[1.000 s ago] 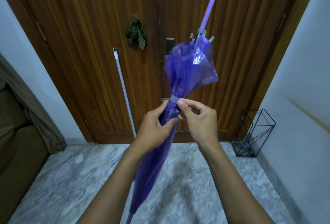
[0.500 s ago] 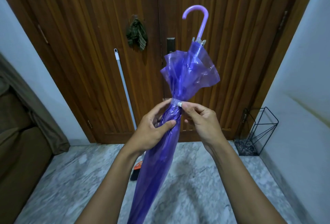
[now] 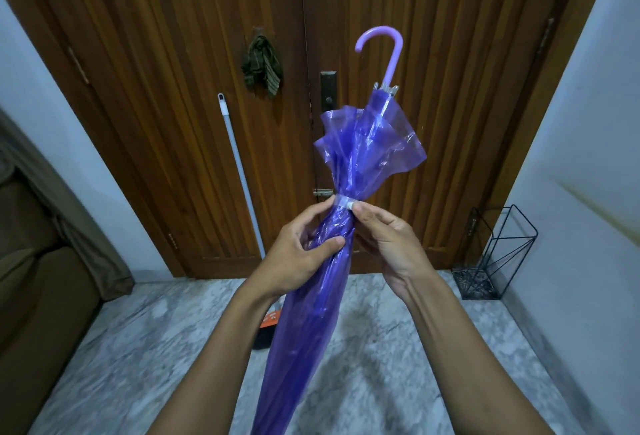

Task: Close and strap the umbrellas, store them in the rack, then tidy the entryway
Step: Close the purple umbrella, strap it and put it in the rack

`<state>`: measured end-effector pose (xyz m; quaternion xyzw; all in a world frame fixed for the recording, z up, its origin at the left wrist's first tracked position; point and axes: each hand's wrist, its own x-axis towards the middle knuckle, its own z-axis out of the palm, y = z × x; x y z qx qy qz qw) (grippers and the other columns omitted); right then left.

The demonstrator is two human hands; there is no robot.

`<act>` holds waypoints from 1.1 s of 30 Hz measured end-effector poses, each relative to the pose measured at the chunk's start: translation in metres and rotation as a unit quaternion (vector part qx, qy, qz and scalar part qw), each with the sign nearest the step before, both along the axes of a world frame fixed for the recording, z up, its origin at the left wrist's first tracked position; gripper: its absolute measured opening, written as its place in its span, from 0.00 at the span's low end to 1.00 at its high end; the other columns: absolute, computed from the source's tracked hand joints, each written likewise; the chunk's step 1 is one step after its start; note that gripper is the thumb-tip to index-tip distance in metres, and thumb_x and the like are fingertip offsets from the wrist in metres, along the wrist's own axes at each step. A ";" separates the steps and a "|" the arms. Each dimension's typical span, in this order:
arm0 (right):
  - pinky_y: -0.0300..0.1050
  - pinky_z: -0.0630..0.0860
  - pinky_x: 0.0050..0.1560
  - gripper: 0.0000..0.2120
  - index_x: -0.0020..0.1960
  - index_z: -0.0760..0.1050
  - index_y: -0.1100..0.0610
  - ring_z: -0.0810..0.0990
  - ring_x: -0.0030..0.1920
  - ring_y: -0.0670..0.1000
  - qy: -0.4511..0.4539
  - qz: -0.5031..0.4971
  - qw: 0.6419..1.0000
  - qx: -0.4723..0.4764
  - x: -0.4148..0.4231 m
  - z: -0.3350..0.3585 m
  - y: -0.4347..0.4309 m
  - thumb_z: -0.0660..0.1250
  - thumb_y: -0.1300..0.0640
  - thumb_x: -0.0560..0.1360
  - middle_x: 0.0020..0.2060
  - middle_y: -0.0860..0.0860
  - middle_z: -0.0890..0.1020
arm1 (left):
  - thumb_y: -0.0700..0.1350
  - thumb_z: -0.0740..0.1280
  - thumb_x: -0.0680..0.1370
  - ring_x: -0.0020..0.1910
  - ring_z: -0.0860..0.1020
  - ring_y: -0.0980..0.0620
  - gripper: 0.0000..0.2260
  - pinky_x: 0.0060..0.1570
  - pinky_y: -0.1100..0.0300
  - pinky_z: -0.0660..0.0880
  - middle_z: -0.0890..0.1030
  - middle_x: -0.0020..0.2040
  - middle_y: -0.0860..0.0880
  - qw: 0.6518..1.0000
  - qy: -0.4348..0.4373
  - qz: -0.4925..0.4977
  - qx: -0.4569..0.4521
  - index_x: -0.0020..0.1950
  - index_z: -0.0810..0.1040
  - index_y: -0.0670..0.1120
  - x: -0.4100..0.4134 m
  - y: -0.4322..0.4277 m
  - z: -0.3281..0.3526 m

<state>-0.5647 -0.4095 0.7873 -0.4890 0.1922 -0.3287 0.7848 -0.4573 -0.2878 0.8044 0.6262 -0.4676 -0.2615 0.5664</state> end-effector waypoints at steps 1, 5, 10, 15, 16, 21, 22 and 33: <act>0.57 0.72 0.68 0.25 0.58 0.82 0.62 0.80 0.62 0.62 0.003 0.001 1.000 0.000 0.000 0.000 0.000 0.77 0.50 0.65 0.54 0.61 0.85 | 0.35 0.68 0.77 0.51 0.81 0.60 0.26 0.50 0.66 0.77 0.80 0.61 0.46 1.000 -0.002 -0.001 0.002 0.73 0.67 0.49 -0.001 0.000 0.000; 0.53 0.76 0.63 0.21 0.56 0.82 0.62 0.83 0.58 0.58 0.011 -0.005 1.000 0.014 0.000 -0.001 0.000 0.76 0.52 0.67 0.53 0.60 0.85 | 0.36 0.68 0.77 0.55 0.80 0.59 0.26 0.55 0.65 0.76 0.79 0.63 0.48 1.000 -0.016 -0.004 0.007 0.73 0.67 0.51 0.000 -0.002 -0.002; 0.44 0.80 0.50 0.14 0.59 0.78 0.60 0.84 0.50 0.53 0.011 0.007 1.000 0.014 0.000 -0.004 0.001 0.71 0.56 0.75 0.53 0.58 0.85 | 0.38 0.69 0.77 0.61 0.79 0.56 0.26 0.58 0.62 0.76 0.78 0.65 0.50 0.999 -0.028 -0.017 0.023 0.71 0.68 0.56 0.002 -0.003 -0.010; 0.38 0.79 0.48 0.12 0.60 0.78 0.61 0.85 0.50 0.50 0.001 0.043 0.999 -0.032 -0.005 -0.006 -0.001 0.67 0.58 0.78 0.51 0.57 0.86 | 0.39 0.70 0.77 0.61 0.79 0.57 0.27 0.59 0.63 0.76 0.78 0.66 0.53 0.999 -0.037 -0.018 0.033 0.73 0.67 0.55 0.001 -0.002 -0.015; 0.38 0.80 0.49 0.12 0.61 0.77 0.61 0.85 0.51 0.51 -0.002 0.043 0.998 -0.041 -0.006 -0.005 -0.001 0.66 0.59 0.78 0.52 0.57 0.86 | 0.39 0.70 0.77 0.61 0.79 0.57 0.27 0.59 0.62 0.76 0.78 0.66 0.54 0.999 -0.038 -0.015 0.032 0.73 0.68 0.55 0.001 -0.002 -0.015; 0.45 0.81 0.47 0.21 0.62 0.69 0.55 0.86 0.49 0.53 0.041 -0.110 0.991 -0.069 0.002 -0.005 0.004 0.74 0.56 0.73 0.52 0.56 0.85 | 0.39 0.70 0.77 0.65 0.75 0.63 0.28 0.62 0.68 0.71 0.75 0.69 0.56 0.998 -0.053 0.023 0.018 0.75 0.67 0.51 -0.002 -0.008 -0.017; 0.45 0.81 0.46 0.19 0.57 0.72 0.54 0.85 0.48 0.52 0.055 -0.150 0.984 -0.079 0.003 -0.005 0.006 0.76 0.55 0.72 0.50 0.55 0.85 | 0.39 0.70 0.77 0.65 0.74 0.65 0.28 0.60 0.71 0.70 0.75 0.69 0.56 0.998 -0.059 0.032 0.015 0.75 0.67 0.51 -0.003 -0.009 -0.016; 0.42 0.80 0.48 0.04 0.47 0.84 0.55 0.85 0.45 0.43 0.084 -0.187 0.967 -0.154 0.000 -0.008 0.009 0.73 0.55 0.75 0.41 0.49 0.87 | 0.39 0.69 0.77 0.62 0.71 0.73 0.28 0.56 0.79 0.67 0.73 0.69 0.57 0.993 -0.103 0.055 0.022 0.75 0.66 0.51 -0.006 -0.014 -0.017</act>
